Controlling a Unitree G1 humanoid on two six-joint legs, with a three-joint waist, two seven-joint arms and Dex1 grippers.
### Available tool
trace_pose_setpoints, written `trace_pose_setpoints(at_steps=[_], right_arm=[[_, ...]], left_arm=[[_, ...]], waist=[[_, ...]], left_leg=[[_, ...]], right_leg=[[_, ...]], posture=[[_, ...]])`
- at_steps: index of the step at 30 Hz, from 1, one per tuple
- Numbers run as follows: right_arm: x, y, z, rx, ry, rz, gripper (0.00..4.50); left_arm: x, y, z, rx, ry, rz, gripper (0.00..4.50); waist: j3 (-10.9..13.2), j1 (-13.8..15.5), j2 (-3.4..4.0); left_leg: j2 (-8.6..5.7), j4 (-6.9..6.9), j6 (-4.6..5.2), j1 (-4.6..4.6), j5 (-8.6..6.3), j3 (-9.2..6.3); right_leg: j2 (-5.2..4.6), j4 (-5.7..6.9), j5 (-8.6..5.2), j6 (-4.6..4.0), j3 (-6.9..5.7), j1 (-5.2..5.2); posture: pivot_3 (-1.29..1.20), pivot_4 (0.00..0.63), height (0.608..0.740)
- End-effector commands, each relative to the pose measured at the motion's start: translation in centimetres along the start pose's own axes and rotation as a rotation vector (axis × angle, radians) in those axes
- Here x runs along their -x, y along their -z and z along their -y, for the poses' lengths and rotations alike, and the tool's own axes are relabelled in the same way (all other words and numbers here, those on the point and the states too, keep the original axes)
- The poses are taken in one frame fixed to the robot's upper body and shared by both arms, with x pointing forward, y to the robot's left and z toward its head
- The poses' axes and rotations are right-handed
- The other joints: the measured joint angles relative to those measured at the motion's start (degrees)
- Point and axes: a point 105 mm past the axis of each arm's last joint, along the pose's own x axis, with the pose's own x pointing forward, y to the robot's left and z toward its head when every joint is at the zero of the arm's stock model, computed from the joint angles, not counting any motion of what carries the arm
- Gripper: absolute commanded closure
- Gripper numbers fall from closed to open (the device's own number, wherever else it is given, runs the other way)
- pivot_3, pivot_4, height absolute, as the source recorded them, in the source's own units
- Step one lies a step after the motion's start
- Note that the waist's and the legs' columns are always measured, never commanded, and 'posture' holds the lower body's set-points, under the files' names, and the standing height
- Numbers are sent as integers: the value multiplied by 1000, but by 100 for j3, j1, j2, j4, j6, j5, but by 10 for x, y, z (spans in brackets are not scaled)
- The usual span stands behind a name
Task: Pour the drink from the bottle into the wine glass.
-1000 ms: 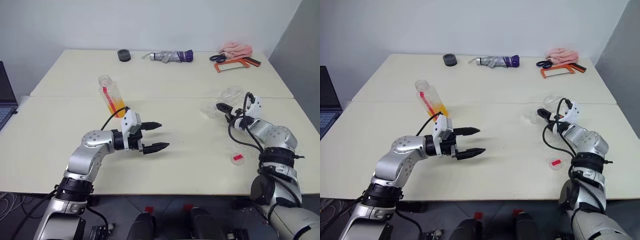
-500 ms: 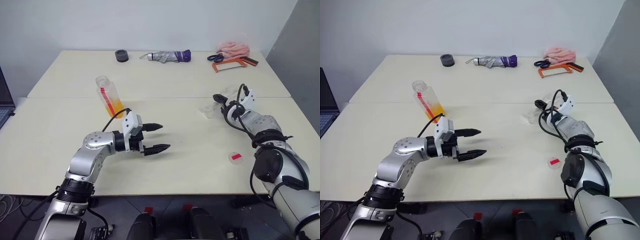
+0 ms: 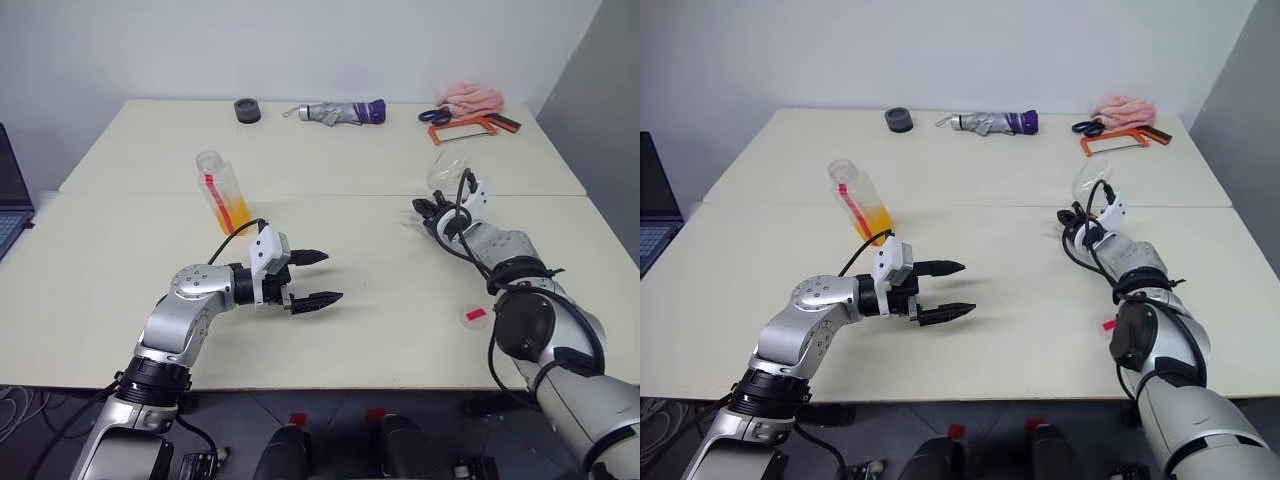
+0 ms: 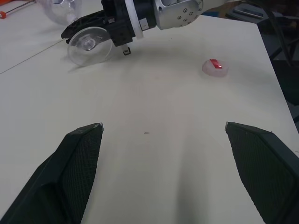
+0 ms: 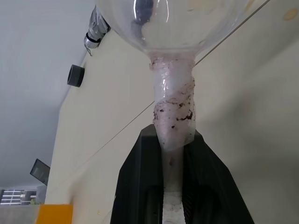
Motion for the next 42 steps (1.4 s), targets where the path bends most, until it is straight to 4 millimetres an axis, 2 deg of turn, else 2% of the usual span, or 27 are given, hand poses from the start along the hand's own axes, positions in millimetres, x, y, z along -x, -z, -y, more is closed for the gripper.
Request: trace_pose_setpoints(at_steps=[1, 4, 6, 8, 10, 13, 18, 21, 32, 35, 39, 42], right_arm=[[5, -27, -16, 165, -66, 107, 4346], [9, -27, -20, 421, -69, 189, 4346], [12, -23, -19, 527, -51, 235, 4346], [15, -10, -13, 664, -23, 262, 4346], [18, 11, -7, 819, -14, 253, 4346], [22, 30, 0, 895, -9, 240, 4346], [36, 68, 24, 968, 3, 185, 4346], [44, 83, 35, 1015, -3, 148, 4346], [53, 101, 58, 1067, 18, 37, 4346], [55, 107, 60, 1094, 19, 28, 4346], [53, 101, 51, 1138, 1, 89, 4346], [51, 92, 26, 1184, -72, 198, 4346]], left_arm=[[0, -8, 1, -28, -11, 19, 0], [3, -8, -3, -25, -33, 16, 0], [4, -8, -4, -23, -42, 17, 0], [4, -7, -5, -23, -44, 15, 0], [4, -6, -6, -23, -44, 8, 0], [5, -5, -7, -23, -45, 1, 0], [8, -2, -8, -15, -58, -5, 0], [10, 0, -7, -10, -63, -10, 0], [15, 2, -8, -8, -73, -17, 0], [16, 2, -8, -8, -75, -16, 0], [19, 0, -11, -7, -101, -1, 0], [26, -3, -23, -30, -201, 27, 0]], waist=[[1, 0, 1], [1, 2, 2], [1, 0, 2], [1, -1, 3], [0, 0, 3], [0, 3, 3], [-4, 11, 3], [-11, 16, 5], [-18, 20, 0], [-29, 21, -12], [-34, 20, -11], [-34, 21, -11]], left_leg=[[-1, 0, 0, 0, 0, 0], [0, 0, 0, -5, 0, -6], [2, -1, 0, -6, 0, -11], [5, -1, -1, -6, 0, -12], [5, -2, -1, -5, 1, -15], [4, -1, -1, -3, 1, -15], [3, -2, -1, 3, 1, -20], [2, -2, -1, 8, 0, -19], [-2, -5, 0, 38, 0, -18], [-5, -38, 1, 109, -1, -17], [-1, -92, 2, 195, -1, -17], [1, -91, 1, 193, -1, -17]], right_leg=[[0, 0, 0, 0, 0, 0], [0, 0, 0, 0, -2, -4], [0, 0, 0, 0, -1, -7], [-1, 0, 0, 0, 0, -9], [0, 1, 0, 0, 0, -9], [0, 2, 0, 0, 0, -8], [1, 1, 0, 0, -5, -1], [1, 0, 0, 0, -4, 3], [5, -3, -1, 0, -4, 33], [5, -33, -4, -2, -4, 99], [19, -94, -6, -3, -8, 186], [19, -94, -6, -3, -8, 183]], posture=[[0, 150, 740], [0, 150, 740], [0, 150, 740], [0, 150, 740], [0, 150, 740], [0, 150, 740], [0, 150, 740], [0, 150, 740], [0, 150, 740], [0, 150, 740], [0, 150, 740], [0, 150, 740]])
